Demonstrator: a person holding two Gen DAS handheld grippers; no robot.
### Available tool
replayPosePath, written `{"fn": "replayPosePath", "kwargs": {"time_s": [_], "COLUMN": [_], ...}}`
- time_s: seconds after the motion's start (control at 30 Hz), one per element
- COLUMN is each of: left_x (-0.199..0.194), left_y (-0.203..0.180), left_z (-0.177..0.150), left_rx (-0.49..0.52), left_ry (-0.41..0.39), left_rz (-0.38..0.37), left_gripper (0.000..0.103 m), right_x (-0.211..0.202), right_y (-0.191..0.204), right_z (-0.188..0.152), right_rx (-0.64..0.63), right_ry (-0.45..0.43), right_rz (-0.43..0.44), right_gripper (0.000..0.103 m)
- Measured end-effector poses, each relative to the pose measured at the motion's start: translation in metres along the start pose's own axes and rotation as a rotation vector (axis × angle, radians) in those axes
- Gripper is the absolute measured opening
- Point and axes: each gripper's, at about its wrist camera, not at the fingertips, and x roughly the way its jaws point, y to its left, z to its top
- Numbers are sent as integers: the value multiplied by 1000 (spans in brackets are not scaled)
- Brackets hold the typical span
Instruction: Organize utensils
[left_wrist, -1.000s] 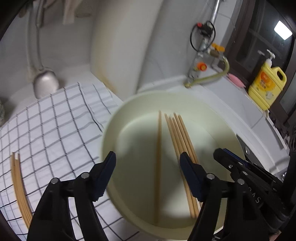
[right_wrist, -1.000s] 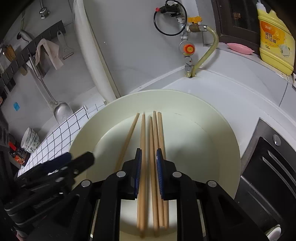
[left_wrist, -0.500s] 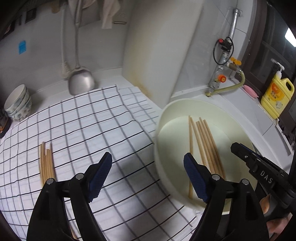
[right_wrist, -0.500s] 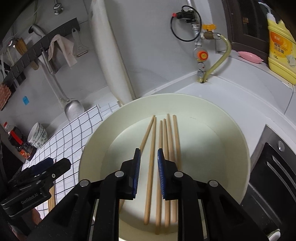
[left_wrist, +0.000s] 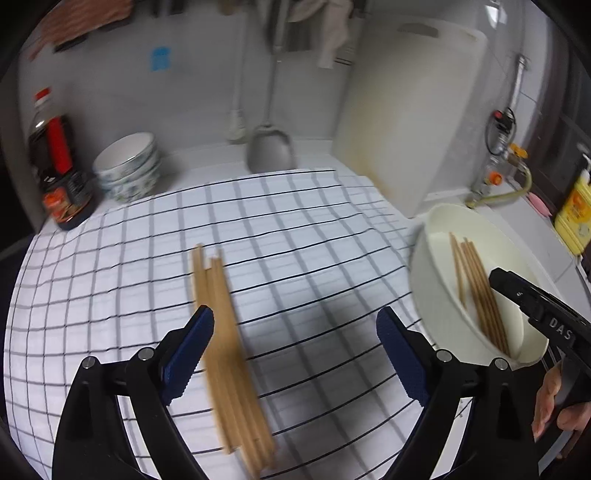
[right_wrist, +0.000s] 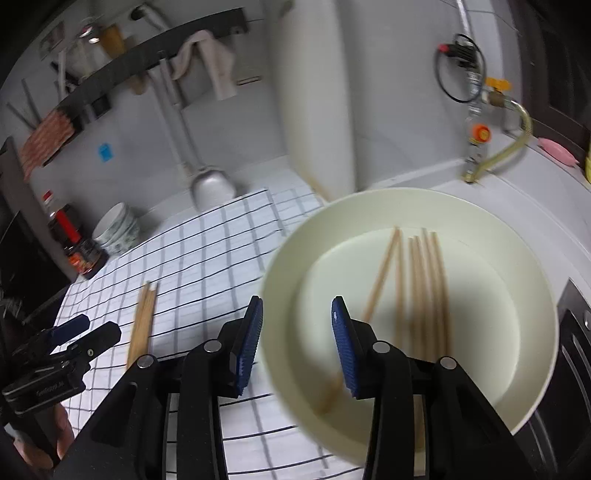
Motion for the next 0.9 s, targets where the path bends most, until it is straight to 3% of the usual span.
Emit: {"fn": "replayPosePath", "kwargs": {"time_s": [0.2, 0.43, 0.9], "left_x": [-13, -17, 4], "left_y": [52, 96, 132], "left_z": [-22, -45, -58], "left_rx": [-59, -128, -154], "left_ry": [-14, -1, 37], "left_rz": [105, 154, 162], "left_gripper": [90, 90, 90], "right_x": [8, 39, 97], "right_y": [61, 124, 167], "right_z": [-15, -47, -61], "right_rx": [-135, -260, -333], "right_ry": [22, 95, 158], "right_rz": [84, 147, 132], "right_gripper": [46, 48, 48]}}
